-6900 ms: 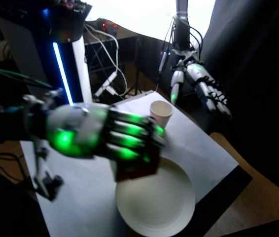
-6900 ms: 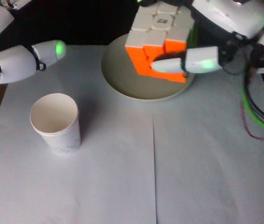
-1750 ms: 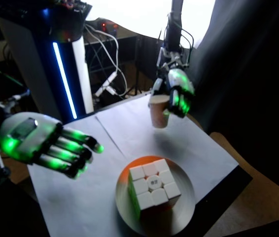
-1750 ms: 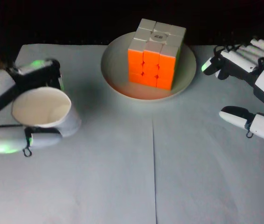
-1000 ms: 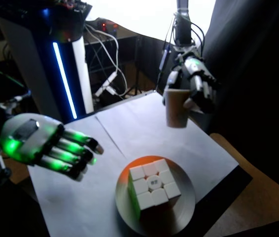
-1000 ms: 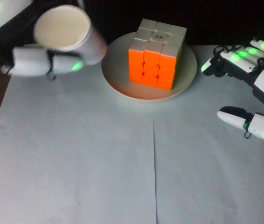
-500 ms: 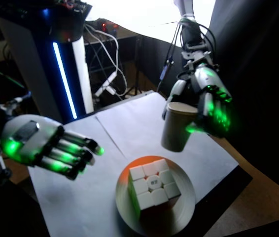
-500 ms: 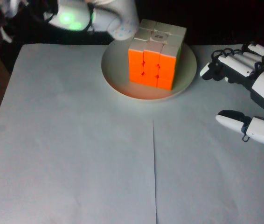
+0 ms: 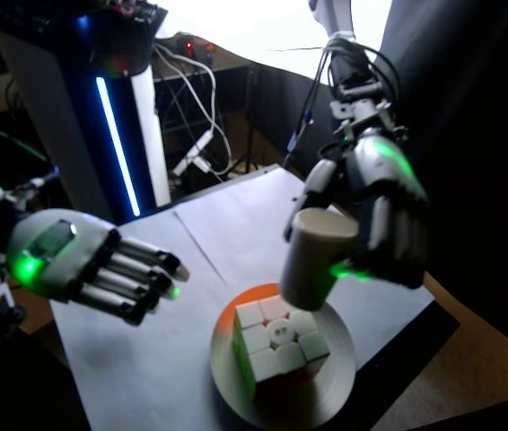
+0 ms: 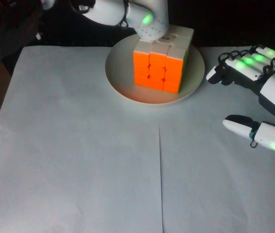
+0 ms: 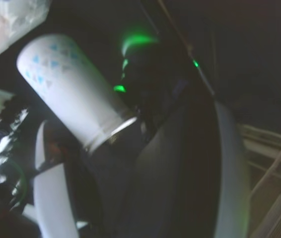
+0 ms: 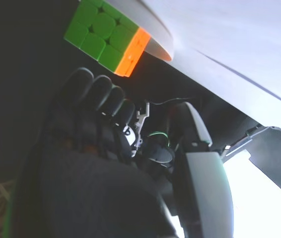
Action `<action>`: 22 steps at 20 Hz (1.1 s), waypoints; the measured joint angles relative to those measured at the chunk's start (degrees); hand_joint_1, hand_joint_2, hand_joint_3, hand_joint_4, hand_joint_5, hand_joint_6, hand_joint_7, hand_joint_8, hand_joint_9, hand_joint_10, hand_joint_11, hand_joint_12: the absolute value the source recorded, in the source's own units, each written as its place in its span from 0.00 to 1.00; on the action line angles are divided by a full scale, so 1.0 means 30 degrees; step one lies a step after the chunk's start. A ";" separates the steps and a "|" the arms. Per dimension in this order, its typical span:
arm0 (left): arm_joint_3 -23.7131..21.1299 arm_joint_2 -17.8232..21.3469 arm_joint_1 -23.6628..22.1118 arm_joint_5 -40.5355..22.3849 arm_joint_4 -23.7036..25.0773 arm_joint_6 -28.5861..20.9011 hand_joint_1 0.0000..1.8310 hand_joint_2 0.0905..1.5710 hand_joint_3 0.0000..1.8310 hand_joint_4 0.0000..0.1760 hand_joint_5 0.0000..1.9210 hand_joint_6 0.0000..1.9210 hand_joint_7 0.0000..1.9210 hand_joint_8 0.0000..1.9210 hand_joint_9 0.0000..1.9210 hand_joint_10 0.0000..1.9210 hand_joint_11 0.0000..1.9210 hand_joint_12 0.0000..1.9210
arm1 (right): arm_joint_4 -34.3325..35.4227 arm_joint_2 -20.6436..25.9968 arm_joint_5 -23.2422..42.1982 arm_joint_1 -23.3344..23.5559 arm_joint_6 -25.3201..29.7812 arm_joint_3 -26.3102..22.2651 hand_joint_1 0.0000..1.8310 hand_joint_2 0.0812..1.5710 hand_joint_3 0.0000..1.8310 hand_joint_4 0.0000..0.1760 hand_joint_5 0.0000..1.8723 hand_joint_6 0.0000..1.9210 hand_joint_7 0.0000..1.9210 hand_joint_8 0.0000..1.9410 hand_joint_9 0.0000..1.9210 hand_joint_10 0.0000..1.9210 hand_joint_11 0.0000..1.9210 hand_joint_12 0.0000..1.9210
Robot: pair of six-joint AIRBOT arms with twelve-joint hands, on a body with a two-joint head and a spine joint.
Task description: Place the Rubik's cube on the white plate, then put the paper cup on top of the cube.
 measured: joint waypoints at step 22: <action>0.1035 -0.1304 0.0328 0.0954 0.0678 -0.1027 0.37 0.67 0.00 0.94 0.00 0.00 0.00 0.00 0.00 0.00 0.00 0.28 | 0.0066 -0.0058 -0.0022 -0.0058 -0.0007 0.0000 0.47 0.80 0.00 0.00 0.00 0.65 0.06 0.67 0.08 0.78 0.00 0.99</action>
